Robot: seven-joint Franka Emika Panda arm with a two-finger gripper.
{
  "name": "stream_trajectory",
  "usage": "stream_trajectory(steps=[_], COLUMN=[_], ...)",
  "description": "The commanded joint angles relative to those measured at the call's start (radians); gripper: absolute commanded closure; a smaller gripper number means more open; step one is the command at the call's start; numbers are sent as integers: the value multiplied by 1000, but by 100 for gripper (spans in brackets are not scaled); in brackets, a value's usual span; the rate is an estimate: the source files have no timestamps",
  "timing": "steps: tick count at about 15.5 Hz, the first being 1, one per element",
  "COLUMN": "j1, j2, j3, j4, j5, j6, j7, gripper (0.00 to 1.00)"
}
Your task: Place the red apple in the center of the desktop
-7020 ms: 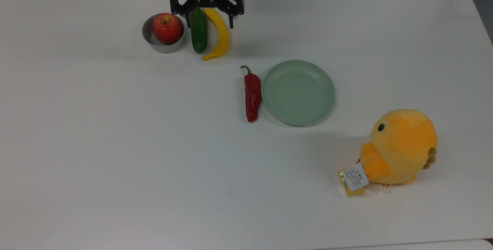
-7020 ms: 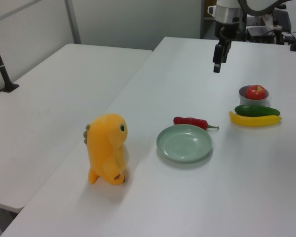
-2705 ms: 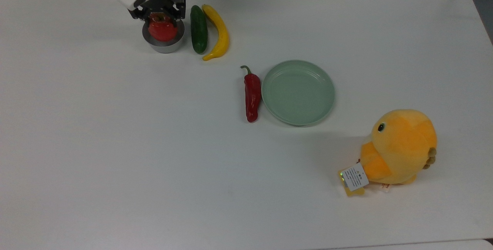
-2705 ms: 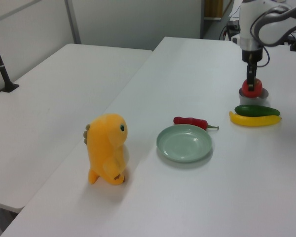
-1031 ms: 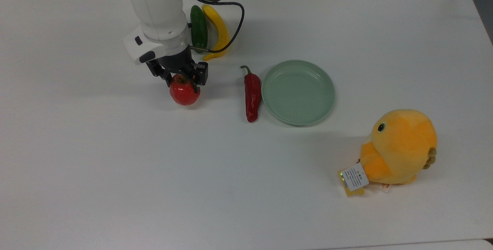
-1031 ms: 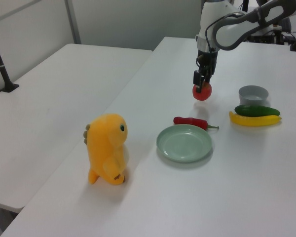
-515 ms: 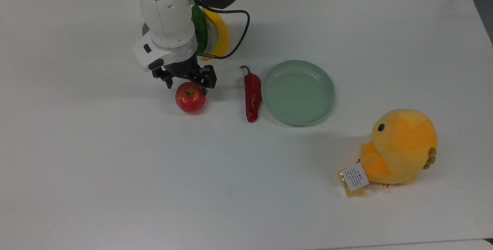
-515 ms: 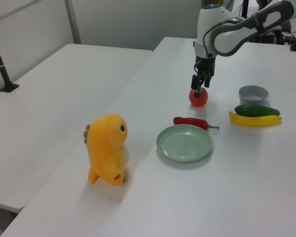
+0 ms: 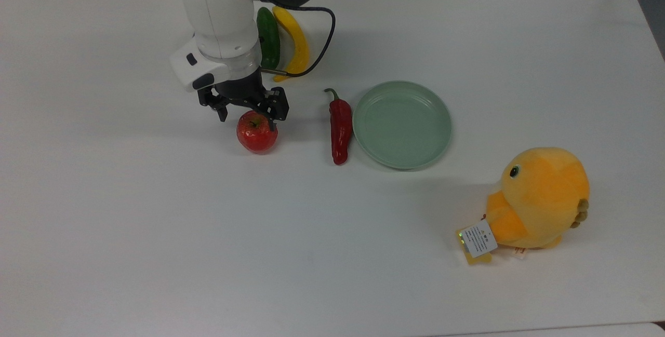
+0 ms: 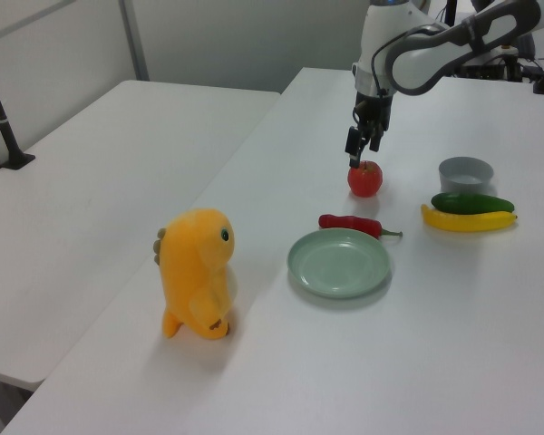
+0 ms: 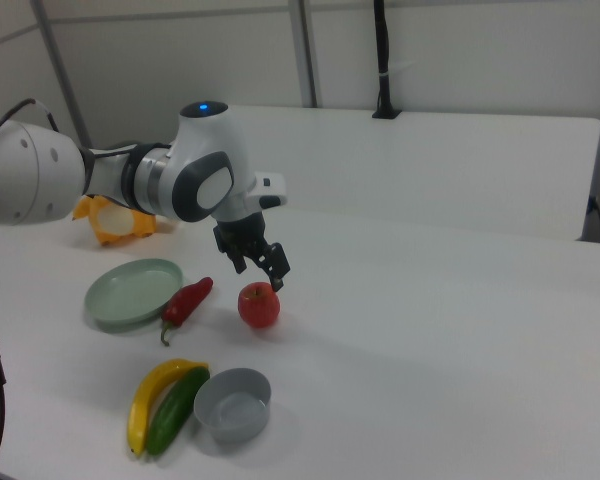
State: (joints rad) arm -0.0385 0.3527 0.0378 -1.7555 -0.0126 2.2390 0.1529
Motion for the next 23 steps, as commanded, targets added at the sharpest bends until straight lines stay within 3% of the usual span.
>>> stream_trajectory(steps=[1,6,12,18,23], j1=[-20,-28,-9,64,72], j2=[-72,-176,-319,-360,-383], j3=[5,5,4,2,2], j4=[-9,-19,-101,-174,-191], j5=[-15,-13,-13,-13,-13], j6=[-31,-159,-231,-237,-257], j7=[19,4,-36,-71,-79], gripper=[0,0,0,0,0])
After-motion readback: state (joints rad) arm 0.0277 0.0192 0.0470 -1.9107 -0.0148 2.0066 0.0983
